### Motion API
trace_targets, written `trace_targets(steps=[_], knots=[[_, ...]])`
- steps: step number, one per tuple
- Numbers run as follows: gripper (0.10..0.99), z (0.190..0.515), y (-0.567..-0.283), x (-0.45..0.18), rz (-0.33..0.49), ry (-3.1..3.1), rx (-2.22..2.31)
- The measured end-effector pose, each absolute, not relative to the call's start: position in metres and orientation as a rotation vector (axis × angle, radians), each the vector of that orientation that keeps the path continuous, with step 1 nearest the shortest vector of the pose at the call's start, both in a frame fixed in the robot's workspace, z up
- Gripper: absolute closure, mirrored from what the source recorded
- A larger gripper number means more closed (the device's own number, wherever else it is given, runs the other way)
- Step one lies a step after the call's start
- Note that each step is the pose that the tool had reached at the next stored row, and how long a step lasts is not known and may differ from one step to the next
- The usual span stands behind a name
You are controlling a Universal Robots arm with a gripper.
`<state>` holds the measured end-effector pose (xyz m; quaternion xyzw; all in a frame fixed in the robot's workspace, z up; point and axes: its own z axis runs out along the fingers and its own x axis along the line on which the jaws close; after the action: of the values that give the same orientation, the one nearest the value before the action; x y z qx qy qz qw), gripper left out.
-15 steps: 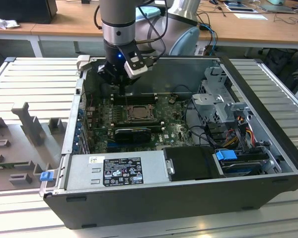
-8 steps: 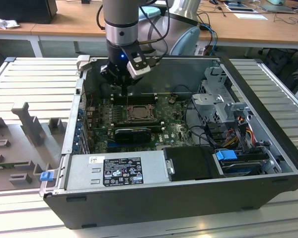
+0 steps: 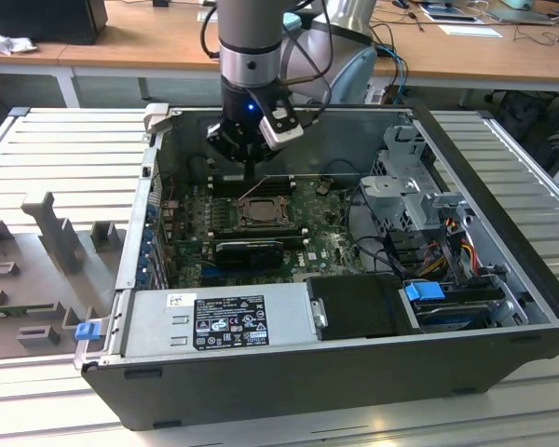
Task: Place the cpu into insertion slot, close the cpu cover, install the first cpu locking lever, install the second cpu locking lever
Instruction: 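Install the first cpu locking lever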
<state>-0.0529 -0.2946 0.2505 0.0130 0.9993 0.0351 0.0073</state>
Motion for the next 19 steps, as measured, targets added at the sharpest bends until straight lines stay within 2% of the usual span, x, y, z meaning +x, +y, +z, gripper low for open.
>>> trace_targets(steps=[12, 19], knots=[[0.980, 0.242, -0.295, -0.048, 0.137, 3.126, -0.023], [0.980, 0.239, -0.294, -0.044, 0.186, 3.123, -0.037]])
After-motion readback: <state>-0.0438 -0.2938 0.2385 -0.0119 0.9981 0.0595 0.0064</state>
